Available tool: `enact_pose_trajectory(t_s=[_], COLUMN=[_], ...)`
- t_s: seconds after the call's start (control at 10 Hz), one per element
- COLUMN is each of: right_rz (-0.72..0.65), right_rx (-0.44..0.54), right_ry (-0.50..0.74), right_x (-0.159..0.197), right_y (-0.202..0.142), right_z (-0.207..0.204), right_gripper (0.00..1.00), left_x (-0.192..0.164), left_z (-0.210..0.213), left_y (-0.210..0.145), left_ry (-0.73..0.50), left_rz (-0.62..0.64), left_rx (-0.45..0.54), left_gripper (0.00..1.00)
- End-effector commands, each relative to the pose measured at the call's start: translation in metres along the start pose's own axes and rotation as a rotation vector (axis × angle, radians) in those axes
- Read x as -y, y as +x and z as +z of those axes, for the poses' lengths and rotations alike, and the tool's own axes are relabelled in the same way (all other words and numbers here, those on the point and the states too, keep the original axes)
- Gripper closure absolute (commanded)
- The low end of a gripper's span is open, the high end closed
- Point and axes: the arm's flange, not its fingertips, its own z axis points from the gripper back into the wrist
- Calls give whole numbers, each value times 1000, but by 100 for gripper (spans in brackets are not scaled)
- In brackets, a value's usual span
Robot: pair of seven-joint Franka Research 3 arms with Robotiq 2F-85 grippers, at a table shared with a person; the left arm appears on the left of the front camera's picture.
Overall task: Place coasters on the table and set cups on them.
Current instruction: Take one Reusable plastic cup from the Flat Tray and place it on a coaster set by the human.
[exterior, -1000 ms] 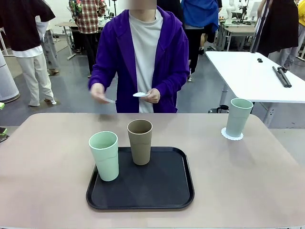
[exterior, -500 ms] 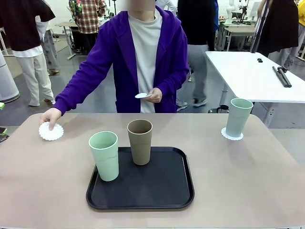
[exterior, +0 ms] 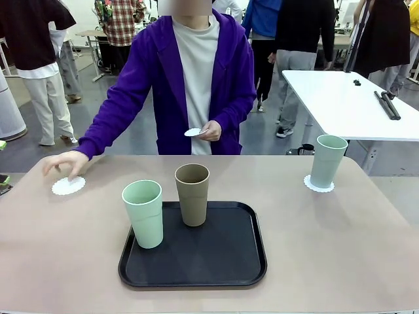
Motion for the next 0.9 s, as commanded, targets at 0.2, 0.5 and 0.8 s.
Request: enact_pose_trajectory(t_s=[0.2,0.5,0.8], right_rz=[0,0,0], right_rx=[4,4,4], right_ry=[13,13,13], right_x=[-1,-1,-1], right_y=[-1,-1,-1], right_z=[-2,-2,-2], right_gripper=[0,0,0], left_x=[2,2,8], left_z=[1,1,0], left_y=[-1,-1,13], left_ry=[-14,-14,91], left_rz=[-5,-5,-171], left_rx=[5,5,21], left_gripper=[0,0,0])
